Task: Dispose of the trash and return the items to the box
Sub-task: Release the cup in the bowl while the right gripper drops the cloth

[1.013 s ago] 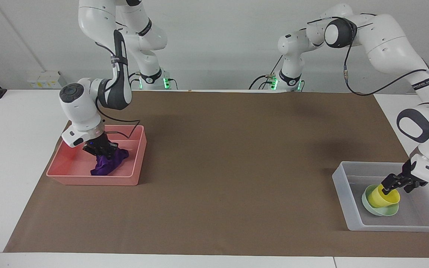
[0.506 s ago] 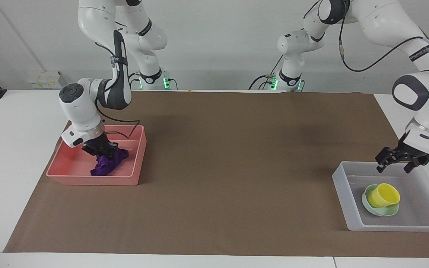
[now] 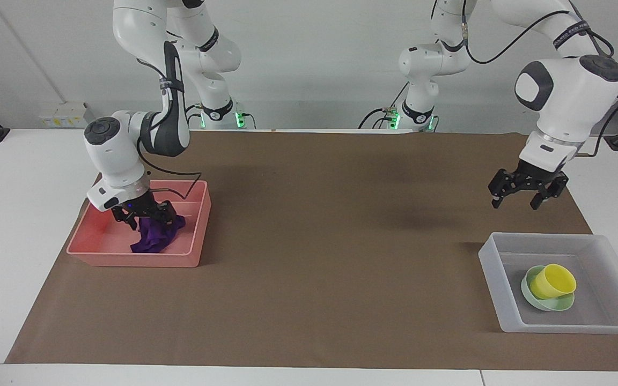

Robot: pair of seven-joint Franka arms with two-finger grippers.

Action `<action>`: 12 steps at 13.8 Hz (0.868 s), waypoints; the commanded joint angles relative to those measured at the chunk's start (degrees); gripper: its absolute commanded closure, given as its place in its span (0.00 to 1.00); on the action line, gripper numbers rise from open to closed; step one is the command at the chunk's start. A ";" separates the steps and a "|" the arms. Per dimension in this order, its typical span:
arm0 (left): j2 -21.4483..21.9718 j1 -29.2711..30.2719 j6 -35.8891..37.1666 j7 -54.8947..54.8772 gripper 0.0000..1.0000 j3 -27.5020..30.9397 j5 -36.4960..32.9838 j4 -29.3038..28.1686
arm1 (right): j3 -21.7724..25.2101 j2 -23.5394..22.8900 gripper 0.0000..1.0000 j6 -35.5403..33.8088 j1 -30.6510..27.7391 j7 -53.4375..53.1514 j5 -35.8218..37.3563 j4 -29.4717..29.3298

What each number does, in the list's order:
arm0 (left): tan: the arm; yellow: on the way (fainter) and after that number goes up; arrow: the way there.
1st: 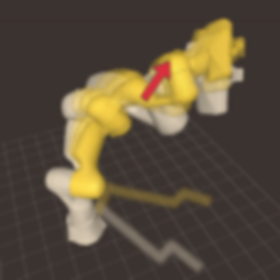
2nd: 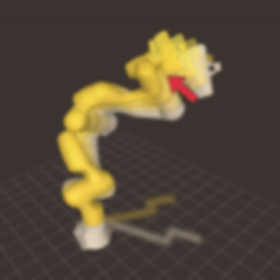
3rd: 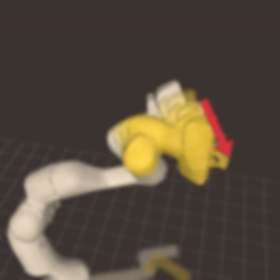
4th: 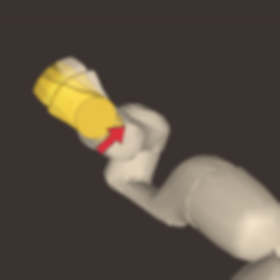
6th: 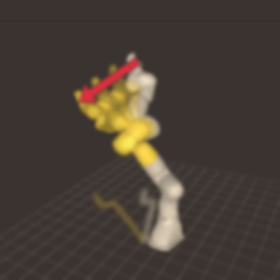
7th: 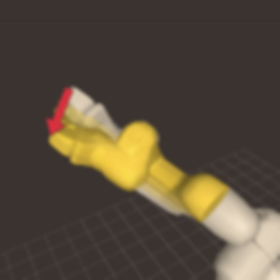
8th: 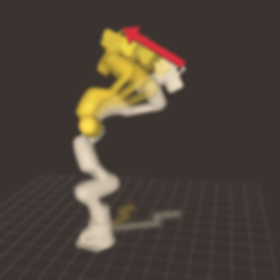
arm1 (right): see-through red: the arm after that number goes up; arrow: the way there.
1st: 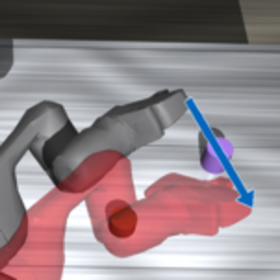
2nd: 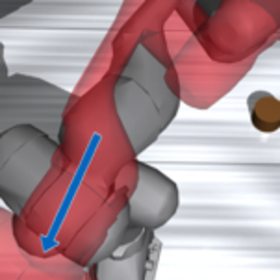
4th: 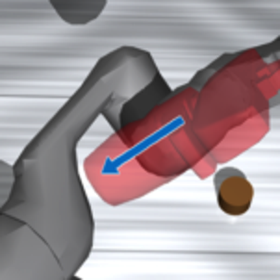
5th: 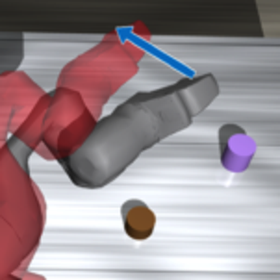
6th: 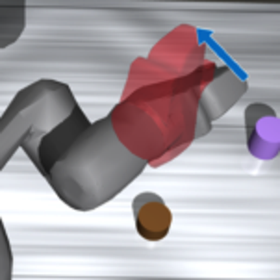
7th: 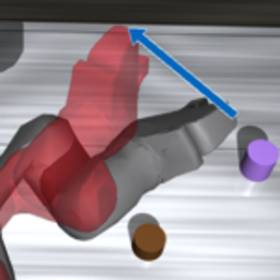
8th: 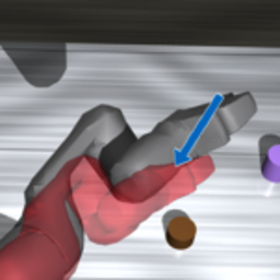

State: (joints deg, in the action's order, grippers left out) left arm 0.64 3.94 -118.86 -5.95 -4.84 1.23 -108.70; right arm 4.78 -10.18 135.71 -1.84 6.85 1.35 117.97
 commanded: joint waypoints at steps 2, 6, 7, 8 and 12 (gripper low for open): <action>4.89 -1.21 4.59 0.50 0.00 0.53 -0.09 -2.24 | -0.91 3.14 0.00 -8.42 1.65 -7.18 -0.47 -4.31; 1.39 -1.21 13.19 0.50 0.00 0.53 -0.18 8.03 | -1.88 6.65 0.00 -18.09 2.01 -11.15 -0.47 -8.01; 0.16 -1.21 15.47 0.50 0.00 0.53 -0.18 10.76 | -1.88 7.71 0.00 -21.25 2.01 -11.42 -0.47 -9.41; -0.46 -1.21 17.41 0.50 0.00 0.53 -0.18 12.70 | -1.88 8.33 0.00 -24.67 1.92 -11.42 -0.47 -10.99; 0.41 -1.83 17.87 0.76 0.00 0.53 -0.27 10.70 | -1.88 9.04 0.00 -35.32 1.92 -11.33 -0.56 -18.99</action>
State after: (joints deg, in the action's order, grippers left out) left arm 1.63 3.19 -102.33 -5.88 -4.91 1.23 -98.64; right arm 3.33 -0.69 104.37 0.59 -3.70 1.35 102.91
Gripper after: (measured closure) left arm 0.000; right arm 0.000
